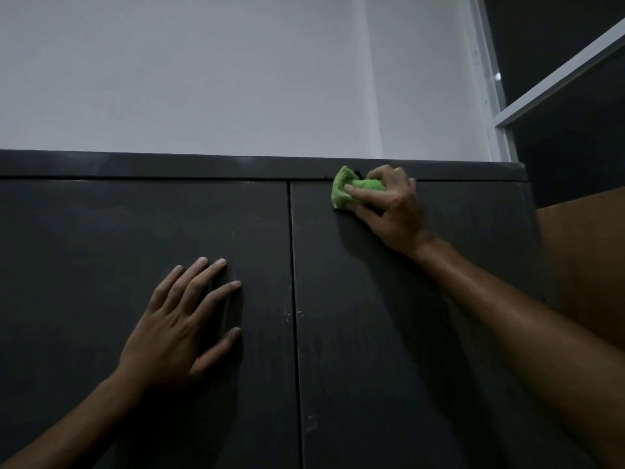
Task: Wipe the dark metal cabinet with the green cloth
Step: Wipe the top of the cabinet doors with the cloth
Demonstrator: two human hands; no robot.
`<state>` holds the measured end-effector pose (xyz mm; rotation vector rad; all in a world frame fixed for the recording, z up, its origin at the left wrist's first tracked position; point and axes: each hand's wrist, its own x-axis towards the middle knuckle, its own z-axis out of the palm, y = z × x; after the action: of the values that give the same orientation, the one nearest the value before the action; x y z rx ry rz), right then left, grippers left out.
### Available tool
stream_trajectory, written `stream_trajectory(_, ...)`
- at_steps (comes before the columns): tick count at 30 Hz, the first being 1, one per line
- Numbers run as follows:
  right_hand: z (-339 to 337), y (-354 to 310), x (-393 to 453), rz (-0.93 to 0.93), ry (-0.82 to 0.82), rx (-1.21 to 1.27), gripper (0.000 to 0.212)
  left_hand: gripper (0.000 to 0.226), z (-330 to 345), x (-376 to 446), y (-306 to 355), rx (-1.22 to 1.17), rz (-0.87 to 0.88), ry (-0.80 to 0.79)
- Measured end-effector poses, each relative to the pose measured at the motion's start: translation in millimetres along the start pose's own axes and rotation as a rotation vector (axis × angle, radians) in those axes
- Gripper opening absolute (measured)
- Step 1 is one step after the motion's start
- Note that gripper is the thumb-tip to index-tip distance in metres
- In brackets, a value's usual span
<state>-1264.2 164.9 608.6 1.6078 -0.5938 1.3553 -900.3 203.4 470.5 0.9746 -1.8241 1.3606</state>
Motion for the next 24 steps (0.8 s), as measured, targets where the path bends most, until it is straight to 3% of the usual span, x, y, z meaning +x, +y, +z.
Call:
stream_trajectory(5, -10.6, 25.0, 23.0, 0.305, 0.158, 0.011, 0.026, 0.070, 0.9, 0.9, 1.2, -0.007, -0.012, -0.003)
stream_trajectory(7, -3.4, 10.1, 16.7, 0.234, 0.137, 0.021, 0.024, 0.071, 1.5, 0.1, 0.2, -0.006, -0.012, -0.003)
stream_trajectory(10, -9.6, 17.0, -12.2, -0.020, -0.020, 0.006, 0.026, 0.070, 1.5, 1.1, 0.5, -0.004, -0.009, -0.001)
stream_trajectory(12, -22.8, 39.2, -8.8, 0.029, -0.011, -0.012, 0.029, 0.070, 0.4, 1.5, 2.7, -0.002, -0.015, -0.005)
stream_trajectory(16, -20.0, 48.5, 13.3, 0.318, 0.151, 0.001, 0.027, 0.070, -3.4, 2.5, 5.7, 0.009, -0.027, -0.012)
stream_trajectory(21, -20.0, 49.6, -25.6, -0.108, -0.047, -0.020, 0.027, 0.069, -6.7, 3.4, 9.6, -0.008, -0.037, -0.005)
stream_trajectory(24, -35.9, 86.3, -11.4, 0.132, 0.073, -0.059, 0.025, 0.068, -8.0, 12.9, 31.0, -0.058, -0.118, 0.043)
